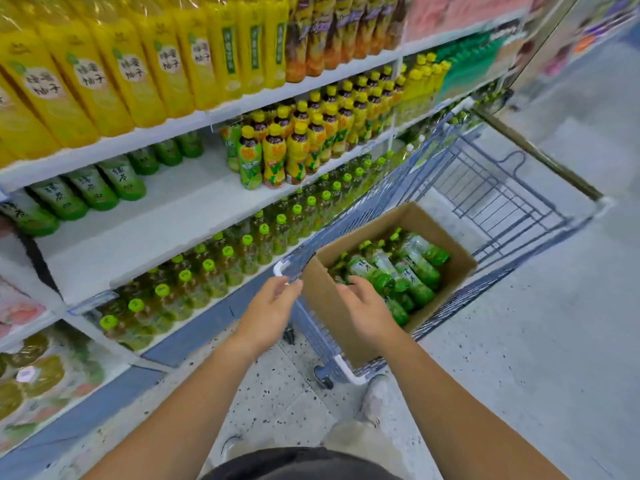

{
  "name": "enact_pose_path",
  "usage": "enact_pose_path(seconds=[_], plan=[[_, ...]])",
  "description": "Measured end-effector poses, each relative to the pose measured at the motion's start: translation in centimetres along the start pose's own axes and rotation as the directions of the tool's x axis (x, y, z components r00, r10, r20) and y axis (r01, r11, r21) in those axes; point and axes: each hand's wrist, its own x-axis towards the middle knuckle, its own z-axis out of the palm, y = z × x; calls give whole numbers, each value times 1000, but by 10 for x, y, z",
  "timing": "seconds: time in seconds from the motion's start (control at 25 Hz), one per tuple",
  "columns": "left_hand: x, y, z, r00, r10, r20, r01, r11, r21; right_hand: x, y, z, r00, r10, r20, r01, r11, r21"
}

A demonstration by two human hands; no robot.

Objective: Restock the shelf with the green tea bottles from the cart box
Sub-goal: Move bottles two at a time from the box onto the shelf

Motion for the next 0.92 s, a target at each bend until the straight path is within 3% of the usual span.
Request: enact_pose_path(seconds=[0.44, 0.56, 0.92], plan=[[92, 42, 200, 983, -180, -36, 177, 982, -59, 122, 95, -188, 982, 118, 145, -99, 986, -137], [130, 27, 229, 965, -258, -45, 255, 965, -60, 163, 118, -204, 967, 162, 197, -119, 970, -210], [277, -60, 261, 900, -420, -118, 435, 886, 162, 295, 190, -175, 950, 178, 257, -55, 904, -424]])
